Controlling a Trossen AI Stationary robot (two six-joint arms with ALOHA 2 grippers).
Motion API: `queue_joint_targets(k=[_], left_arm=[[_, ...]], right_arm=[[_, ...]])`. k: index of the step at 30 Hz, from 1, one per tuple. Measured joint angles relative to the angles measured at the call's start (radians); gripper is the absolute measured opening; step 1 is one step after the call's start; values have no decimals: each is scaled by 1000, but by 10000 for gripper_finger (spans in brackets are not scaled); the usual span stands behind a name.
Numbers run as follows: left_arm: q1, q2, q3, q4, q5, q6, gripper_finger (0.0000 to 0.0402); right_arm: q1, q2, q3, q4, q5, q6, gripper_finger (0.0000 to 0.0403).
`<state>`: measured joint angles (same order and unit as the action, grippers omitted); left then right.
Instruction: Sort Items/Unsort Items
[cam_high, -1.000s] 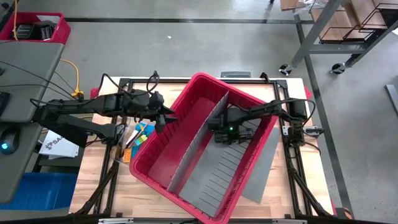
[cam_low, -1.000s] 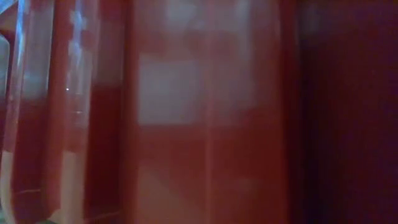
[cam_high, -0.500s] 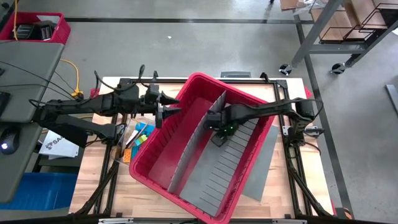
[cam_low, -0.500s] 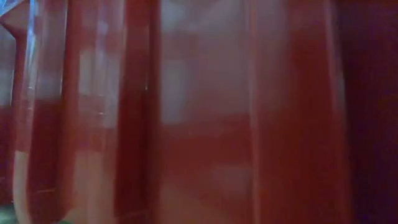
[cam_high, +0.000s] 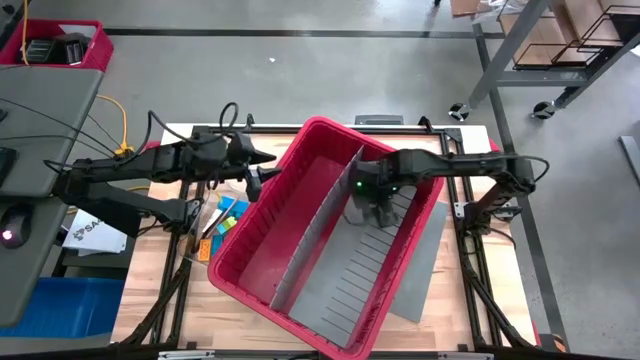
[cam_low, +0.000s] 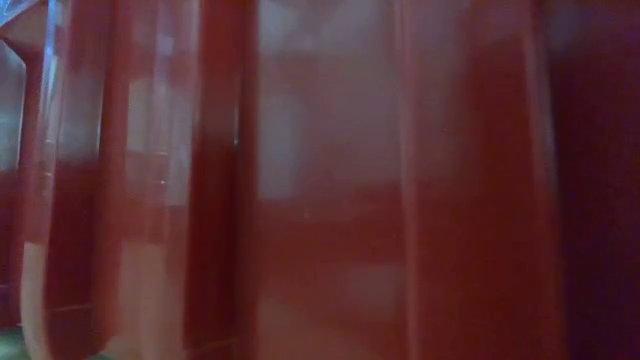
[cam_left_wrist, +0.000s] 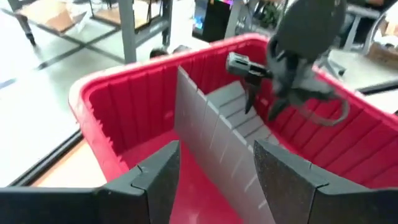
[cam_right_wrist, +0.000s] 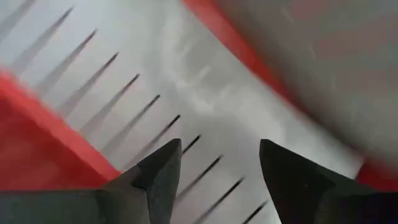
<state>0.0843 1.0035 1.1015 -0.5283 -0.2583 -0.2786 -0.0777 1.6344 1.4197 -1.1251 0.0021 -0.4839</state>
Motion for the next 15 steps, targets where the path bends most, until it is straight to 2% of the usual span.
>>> queue_joint_targets(k=[2, 4, 7, 10, 15], left_arm=[[0, 0, 0, -28, -1, -24, 200], [0, 0, 0, -57, -4, -32, 200], [1, 0, 0, -91, -7, -32, 200], [1, 0, 0, -97, -14, -21, 200], [1, 0, 0, -97, -18, -7, 200]], right_arm=[[-2, 21, -6, 71, -33, -133, 209], [-8, 63, -7, 140, -71, -117, 209], [-8, 131, -10, 150, -108, -130, 209], [-8, 191, -10, 159, -107, -221, 209], [-26, 276, -11, 238, -54, -275, 209]])
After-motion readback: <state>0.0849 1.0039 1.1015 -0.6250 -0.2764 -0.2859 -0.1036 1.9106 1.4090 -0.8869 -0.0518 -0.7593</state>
